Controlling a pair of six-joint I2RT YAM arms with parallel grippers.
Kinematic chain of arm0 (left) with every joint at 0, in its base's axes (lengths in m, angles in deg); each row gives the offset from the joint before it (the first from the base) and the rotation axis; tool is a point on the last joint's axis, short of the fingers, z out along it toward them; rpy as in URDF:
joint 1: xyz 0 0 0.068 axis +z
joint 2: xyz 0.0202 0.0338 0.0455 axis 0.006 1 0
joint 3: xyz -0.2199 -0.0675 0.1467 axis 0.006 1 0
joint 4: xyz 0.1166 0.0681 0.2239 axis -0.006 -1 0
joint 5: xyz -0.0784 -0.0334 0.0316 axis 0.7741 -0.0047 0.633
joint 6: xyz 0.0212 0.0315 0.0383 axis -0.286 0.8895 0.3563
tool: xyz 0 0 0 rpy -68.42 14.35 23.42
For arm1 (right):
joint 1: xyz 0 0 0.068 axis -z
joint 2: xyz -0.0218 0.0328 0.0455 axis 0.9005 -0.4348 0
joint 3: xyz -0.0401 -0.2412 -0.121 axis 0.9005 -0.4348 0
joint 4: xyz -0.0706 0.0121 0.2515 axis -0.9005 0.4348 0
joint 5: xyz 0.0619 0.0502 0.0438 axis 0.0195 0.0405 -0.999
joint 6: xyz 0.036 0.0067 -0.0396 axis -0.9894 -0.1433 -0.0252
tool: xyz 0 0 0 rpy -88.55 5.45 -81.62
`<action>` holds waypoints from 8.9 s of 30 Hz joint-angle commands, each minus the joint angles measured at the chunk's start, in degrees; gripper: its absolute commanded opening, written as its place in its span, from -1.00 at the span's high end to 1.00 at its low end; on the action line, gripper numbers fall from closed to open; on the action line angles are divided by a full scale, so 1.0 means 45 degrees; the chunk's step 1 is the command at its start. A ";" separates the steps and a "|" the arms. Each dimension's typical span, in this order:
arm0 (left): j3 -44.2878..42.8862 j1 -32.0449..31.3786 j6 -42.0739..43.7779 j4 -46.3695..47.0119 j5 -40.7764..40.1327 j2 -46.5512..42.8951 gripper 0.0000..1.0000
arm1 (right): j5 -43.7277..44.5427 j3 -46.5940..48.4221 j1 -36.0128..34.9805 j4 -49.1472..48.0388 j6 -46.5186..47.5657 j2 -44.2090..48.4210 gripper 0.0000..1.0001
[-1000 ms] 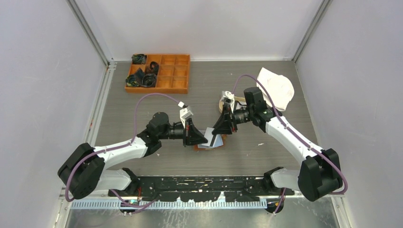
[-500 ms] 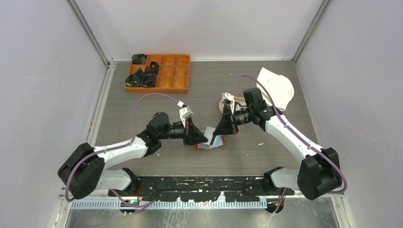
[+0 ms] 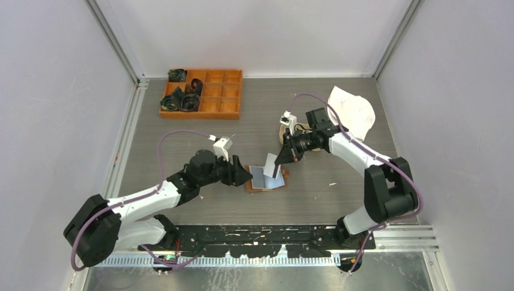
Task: Put the credit cards into the card holder
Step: Insert the credit card into the card holder.
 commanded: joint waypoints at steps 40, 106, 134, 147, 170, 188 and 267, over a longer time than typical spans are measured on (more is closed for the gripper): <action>-0.0404 0.1774 -0.2367 0.3330 0.2206 0.6010 0.95 | 0.0370 0.0400 0.0039 -0.1822 -0.4429 -0.4336 0.99; -0.2781 0.3780 0.0228 0.0225 0.5245 0.8072 0.99 | 0.2556 0.0429 -0.1093 -0.2312 -0.7509 -0.5461 0.92; -0.3290 0.3746 0.0861 -0.0028 0.5837 0.8525 0.87 | 0.3308 0.1110 -0.1613 -0.1767 -0.7935 -0.5827 0.83; -0.3582 0.3509 0.0746 -0.0806 0.5164 0.8122 0.60 | 0.2677 0.1926 -0.1621 -0.1228 -0.7438 -0.6421 0.71; -0.3937 -0.0659 0.0524 -0.3535 -0.0172 0.3131 0.43 | 0.2805 0.2221 -0.1533 -0.0742 -0.7154 -0.6627 0.60; -0.5838 -0.3032 0.0879 -0.1611 -0.3939 0.7646 0.70 | 0.2783 0.2342 -0.1483 -0.0519 -0.7033 -0.6725 0.58; -0.2521 0.2301 -0.1422 0.3611 0.2825 0.8222 0.64 | 0.4992 0.3545 -0.1005 0.1728 -0.5574 -0.5211 0.04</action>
